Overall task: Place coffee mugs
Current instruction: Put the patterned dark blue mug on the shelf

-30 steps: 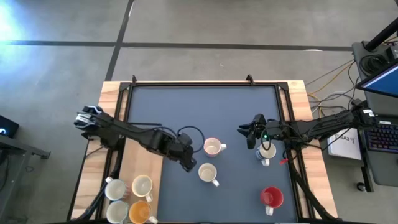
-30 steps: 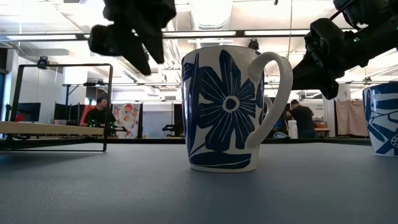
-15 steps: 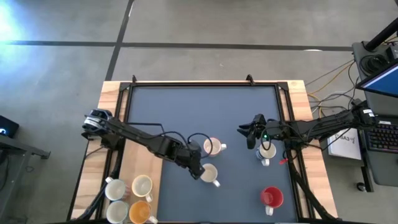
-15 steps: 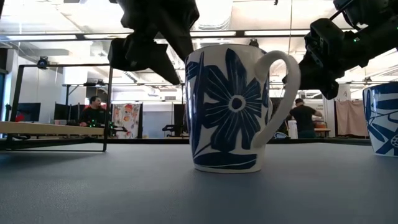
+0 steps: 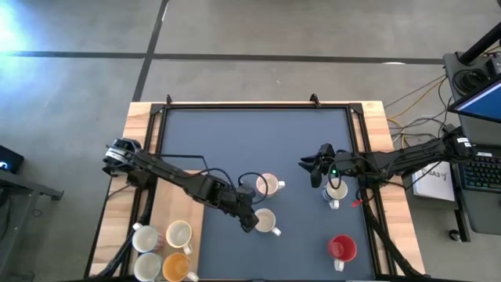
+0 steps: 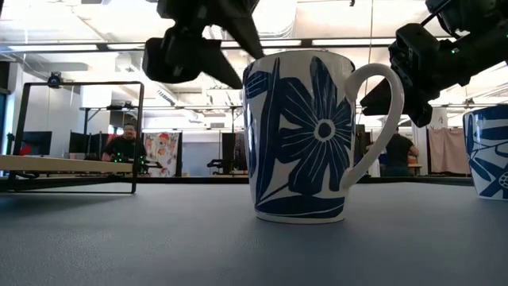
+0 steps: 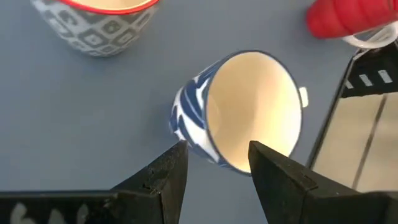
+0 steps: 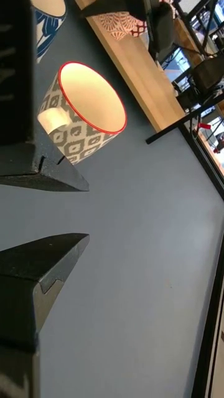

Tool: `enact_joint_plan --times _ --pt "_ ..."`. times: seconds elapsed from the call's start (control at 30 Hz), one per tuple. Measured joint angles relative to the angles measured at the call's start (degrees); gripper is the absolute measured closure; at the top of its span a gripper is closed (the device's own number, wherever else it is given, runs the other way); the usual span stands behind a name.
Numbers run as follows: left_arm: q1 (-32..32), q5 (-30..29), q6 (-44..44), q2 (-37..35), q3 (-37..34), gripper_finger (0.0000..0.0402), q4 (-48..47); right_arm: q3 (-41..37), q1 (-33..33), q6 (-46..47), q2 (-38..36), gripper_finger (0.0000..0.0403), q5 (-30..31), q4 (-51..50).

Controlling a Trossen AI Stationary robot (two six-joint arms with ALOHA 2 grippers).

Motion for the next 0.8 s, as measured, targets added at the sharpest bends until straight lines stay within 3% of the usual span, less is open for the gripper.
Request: enact_joint_plan --times 0.67,0.8 --pt "-0.07 -0.78 2.1 8.43 3.88 0.0248 -0.51 0.0 0.0 0.0 0.0 0.0296 0.0 0.0" --pt "0.06 -0.96 3.43 9.24 5.61 0.0263 -1.88 0.0 0.0 0.02 0.0 0.0296 0.0 0.0"
